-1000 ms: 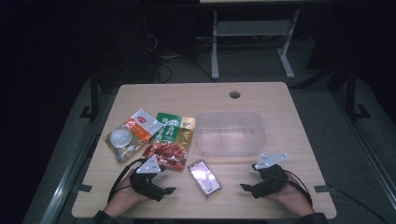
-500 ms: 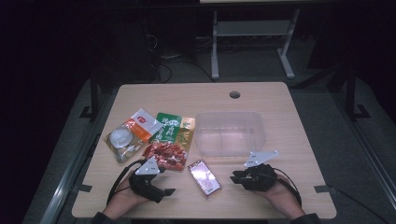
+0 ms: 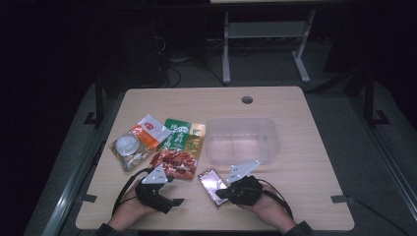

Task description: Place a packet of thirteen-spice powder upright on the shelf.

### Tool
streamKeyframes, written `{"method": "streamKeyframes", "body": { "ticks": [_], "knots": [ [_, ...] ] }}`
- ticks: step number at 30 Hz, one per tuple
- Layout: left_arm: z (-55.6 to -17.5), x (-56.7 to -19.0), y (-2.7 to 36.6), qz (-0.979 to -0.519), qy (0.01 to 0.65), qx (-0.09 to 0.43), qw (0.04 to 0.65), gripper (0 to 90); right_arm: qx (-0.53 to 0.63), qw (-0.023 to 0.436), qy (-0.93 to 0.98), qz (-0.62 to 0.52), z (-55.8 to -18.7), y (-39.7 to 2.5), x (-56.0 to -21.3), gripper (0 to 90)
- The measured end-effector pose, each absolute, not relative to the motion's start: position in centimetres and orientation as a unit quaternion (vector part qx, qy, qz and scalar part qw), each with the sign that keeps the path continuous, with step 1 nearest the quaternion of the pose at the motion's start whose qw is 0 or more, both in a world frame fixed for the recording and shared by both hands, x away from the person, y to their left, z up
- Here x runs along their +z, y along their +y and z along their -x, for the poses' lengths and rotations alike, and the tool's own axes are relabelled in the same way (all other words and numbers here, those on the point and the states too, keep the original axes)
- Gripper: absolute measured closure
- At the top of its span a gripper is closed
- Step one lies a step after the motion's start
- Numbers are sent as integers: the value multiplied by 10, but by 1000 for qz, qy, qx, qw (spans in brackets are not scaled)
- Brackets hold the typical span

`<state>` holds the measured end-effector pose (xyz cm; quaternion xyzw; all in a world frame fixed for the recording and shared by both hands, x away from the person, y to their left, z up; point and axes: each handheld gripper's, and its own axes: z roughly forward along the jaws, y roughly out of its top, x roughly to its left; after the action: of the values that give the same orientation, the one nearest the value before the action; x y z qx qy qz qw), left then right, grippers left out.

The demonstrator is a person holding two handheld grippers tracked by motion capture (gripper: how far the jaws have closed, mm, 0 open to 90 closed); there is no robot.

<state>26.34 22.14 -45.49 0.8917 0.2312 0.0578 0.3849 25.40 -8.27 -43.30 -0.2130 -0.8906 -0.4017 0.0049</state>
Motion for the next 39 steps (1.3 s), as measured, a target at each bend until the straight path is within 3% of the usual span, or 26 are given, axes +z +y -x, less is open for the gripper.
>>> {"method": "streamKeyframes", "body": {
  "ticks": [14, 39],
  "knots": [
    [-261, -454, 221, -891, 230, 57, 386, 135, -356, 16, -921, 158, -250, -42, -453, 899],
    [-259, -451, 221, -889, 218, 58, 397, 135, -344, 3, -904, 256, -272, -115, -447, 899]
  ]
}}
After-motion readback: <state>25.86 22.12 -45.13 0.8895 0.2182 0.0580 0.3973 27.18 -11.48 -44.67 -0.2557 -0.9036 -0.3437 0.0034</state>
